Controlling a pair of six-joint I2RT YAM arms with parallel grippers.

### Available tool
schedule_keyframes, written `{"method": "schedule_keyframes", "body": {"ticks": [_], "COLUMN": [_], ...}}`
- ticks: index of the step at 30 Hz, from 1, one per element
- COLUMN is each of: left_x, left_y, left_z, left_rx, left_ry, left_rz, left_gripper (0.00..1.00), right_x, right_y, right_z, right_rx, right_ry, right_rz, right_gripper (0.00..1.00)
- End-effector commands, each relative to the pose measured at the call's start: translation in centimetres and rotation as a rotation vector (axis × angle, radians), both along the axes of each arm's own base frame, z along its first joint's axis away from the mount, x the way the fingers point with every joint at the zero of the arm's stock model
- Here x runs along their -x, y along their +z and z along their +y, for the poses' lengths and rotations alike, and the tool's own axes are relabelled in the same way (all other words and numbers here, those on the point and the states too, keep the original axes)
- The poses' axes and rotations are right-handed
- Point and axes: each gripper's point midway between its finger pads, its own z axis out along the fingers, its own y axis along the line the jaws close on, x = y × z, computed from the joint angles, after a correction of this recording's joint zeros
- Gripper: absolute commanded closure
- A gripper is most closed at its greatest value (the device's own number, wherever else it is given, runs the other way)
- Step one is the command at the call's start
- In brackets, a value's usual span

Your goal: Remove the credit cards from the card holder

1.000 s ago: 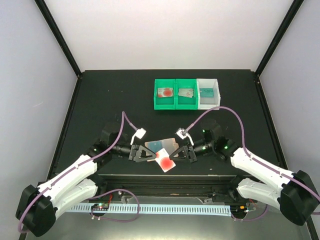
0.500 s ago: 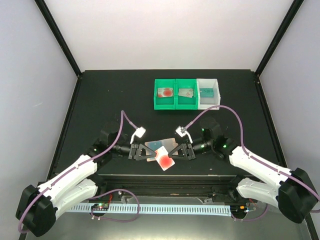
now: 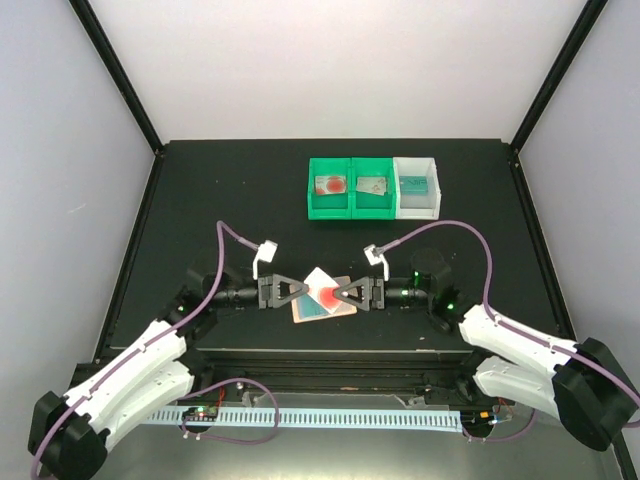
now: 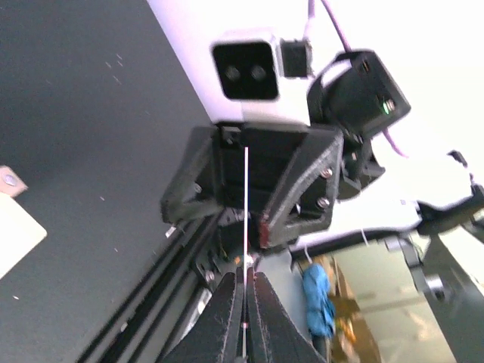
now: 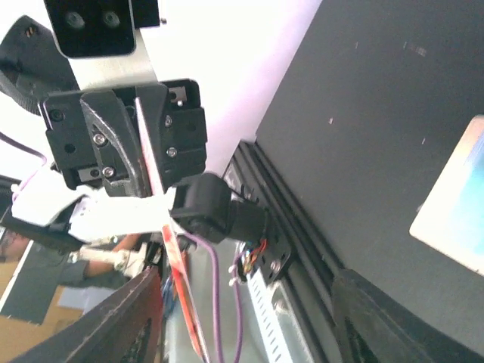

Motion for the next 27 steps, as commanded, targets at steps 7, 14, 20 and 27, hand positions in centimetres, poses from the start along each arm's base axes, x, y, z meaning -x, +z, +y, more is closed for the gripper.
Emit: {"method": "schedule_keyframes", "body": {"ticks": [7, 14, 20, 27], "left_x": [-4.4, -5.6, -6.2, -6.4], "left_y": [1.3, 2.2, 2.9, 2.6], "left_z": [2.2, 3.6, 4.8, 5.5], "left_rx": [0.118, 0.216, 0.296, 0.328], "left_ry": [0.349, 0.470, 0.549, 0.588], "left_rz": [0.063, 0.086, 0.082, 0.087], "left_gripper": [0.98, 0.98, 0.98, 0.98], "right_x": [-3.8, -4.6, -5.1, -5.7], "right_y": [4.0, 5.2, 5.6, 5.9], "right_z": [-0.4, 0.7, 1.8, 2.7], "right_rx": [-0.164, -0.217, -0.227, -0.230], "right_ry": [-0.230, -0.247, -0.264, -0.264], "right_rz": [0.002, 0.045, 0.072, 0.081], "right_gripper": [0.29, 0.39, 0.49, 0.56]}}
